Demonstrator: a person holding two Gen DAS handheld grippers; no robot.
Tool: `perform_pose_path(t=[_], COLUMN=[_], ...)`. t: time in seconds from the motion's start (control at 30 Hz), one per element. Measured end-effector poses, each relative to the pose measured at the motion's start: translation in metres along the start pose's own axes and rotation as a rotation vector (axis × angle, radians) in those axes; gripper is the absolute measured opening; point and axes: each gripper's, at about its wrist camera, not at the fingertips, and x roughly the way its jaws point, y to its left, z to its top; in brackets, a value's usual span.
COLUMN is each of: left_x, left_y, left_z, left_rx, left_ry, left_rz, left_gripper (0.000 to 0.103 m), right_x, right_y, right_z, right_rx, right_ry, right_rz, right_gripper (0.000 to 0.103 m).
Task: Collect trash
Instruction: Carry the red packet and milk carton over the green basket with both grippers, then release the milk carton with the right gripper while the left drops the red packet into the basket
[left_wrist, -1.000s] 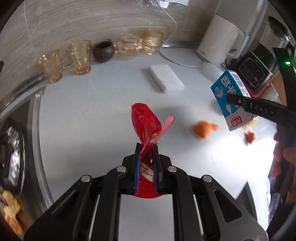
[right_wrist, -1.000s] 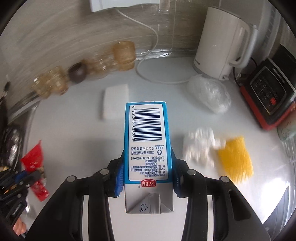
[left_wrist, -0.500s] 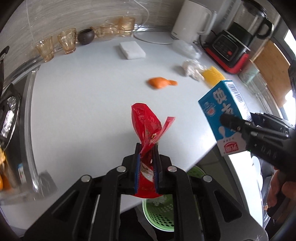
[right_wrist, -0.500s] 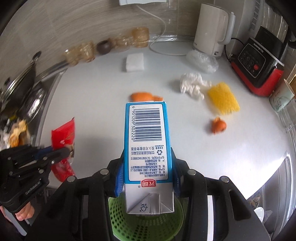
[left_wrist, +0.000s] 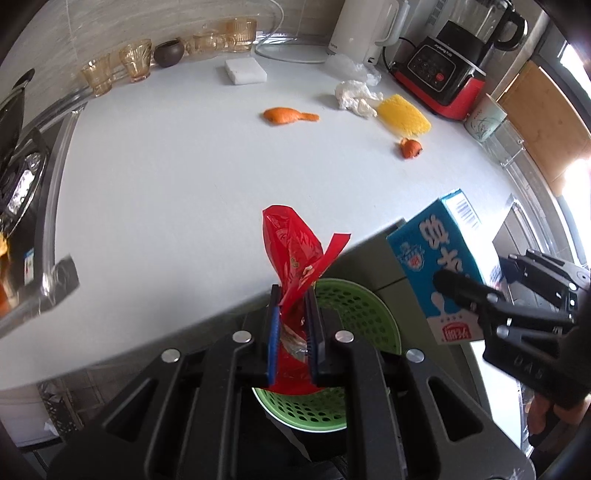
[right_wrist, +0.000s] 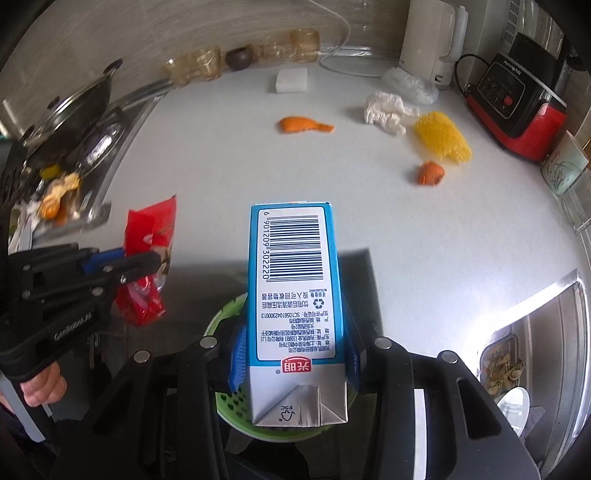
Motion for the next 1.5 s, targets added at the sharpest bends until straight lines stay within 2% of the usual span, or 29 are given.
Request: perform_pose_path(t=[0.37,0.47,0.5,0.57,0.7,0.93,1.03,1.1,1.4,1.5], left_x=[0.003,0.007,0.008,0.012,0.018,0.038,0.049,0.056,0.074,0.075], left_y=[-0.024,-0.026,-0.026,-0.028,-0.034,-0.055,-0.064,-0.068,-0.073,-0.075], left_z=[-0.032,-0.038,-0.04,-0.044,-0.049,-0.056,-0.06,-0.062,-0.07,-0.069], left_rx=[-0.005,-0.009,-0.01,-0.013,0.001,0.037,0.066,0.078,0.076,0.083], left_ry=[0.029,0.043,0.047,0.062,0.078,0.127,0.152,0.172,0.206,0.205], left_rz=[0.034,0.037,0.039,0.041,0.038,-0.017,-0.035,-0.05,-0.064,-0.06], left_gripper=[0.012,0.013,0.013,0.013,0.013,0.015,0.025,0.041,0.064,0.066], right_x=[0.012,0.022,0.024,0.023,0.011,-0.01,-0.014,-0.016,-0.015,-0.015], right_y=[0.007,0.009,0.008,0.005,-0.007,-0.034,-0.045,-0.052,-0.065,-0.067], right_z=[-0.041,-0.05,-0.052,-0.054,-0.055,-0.057,-0.059,-0.061,-0.071,-0.072], right_rx=[-0.089,-0.111,-0.107,-0.097,-0.076,-0.009,0.022,0.041,0.083,0.087], right_ry=[0.054,0.075,0.079,0.079,0.049,0.009,0.003,0.003,0.016,0.017], right_rz=[0.041,0.02,0.017,0.021,0.01,-0.025,-0.036,-0.041,-0.048,-0.047], right_gripper=[0.044,0.064,0.066,0.067,0.076,0.077,0.078,0.078,0.078,0.078])
